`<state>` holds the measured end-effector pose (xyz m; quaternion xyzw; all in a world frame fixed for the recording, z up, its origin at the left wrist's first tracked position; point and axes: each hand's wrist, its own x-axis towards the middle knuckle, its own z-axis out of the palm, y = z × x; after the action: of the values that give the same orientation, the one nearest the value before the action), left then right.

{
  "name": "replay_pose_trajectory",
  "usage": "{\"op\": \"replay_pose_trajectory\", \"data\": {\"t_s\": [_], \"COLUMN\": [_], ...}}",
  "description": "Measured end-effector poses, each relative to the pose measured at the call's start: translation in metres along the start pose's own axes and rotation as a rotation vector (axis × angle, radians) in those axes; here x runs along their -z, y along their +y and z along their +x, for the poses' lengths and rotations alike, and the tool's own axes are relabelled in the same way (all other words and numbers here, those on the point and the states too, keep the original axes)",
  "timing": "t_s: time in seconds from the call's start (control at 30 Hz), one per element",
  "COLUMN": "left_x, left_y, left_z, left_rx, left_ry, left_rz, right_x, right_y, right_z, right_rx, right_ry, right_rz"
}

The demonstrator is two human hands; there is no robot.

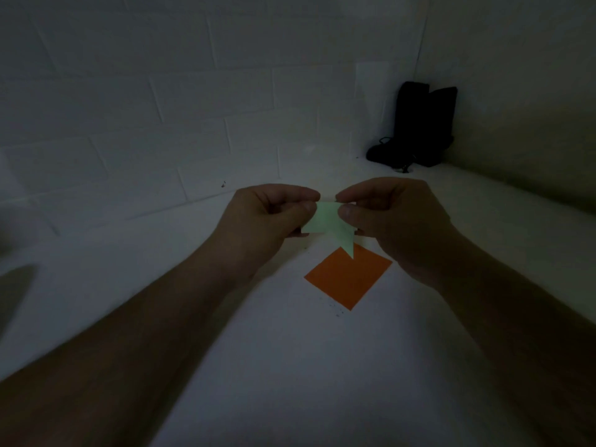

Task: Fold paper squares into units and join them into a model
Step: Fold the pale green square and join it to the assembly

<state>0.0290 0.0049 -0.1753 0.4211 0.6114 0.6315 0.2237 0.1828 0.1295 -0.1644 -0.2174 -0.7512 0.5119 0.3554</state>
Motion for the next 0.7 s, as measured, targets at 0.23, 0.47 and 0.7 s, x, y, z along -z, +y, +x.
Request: {"op": "replay_pose_trajectory", "data": {"t_s": [0.23, 0.47, 0.7], "left_x": [0.0000, 0.0007, 0.0000], "left_y": [0.0011, 0.0021, 0.0053], "left_z": [-0.0010, 0.0001, -0.0010], "left_rx": [-0.026, -0.019, -0.017], "left_ry": [0.047, 0.076, 0.095], "left_rz": [0.077, 0.096, 0.059], "right_x": [0.0002, 0.0009, -0.0007], "right_y": [0.0002, -0.0016, -0.0007], "right_z": [-0.0011, -0.0014, -0.0029], "right_rx": [-0.030, -0.037, -0.060], "right_ry": [0.001, -0.017, -0.120], "right_rz": [0.029, 0.028, 0.008]}}
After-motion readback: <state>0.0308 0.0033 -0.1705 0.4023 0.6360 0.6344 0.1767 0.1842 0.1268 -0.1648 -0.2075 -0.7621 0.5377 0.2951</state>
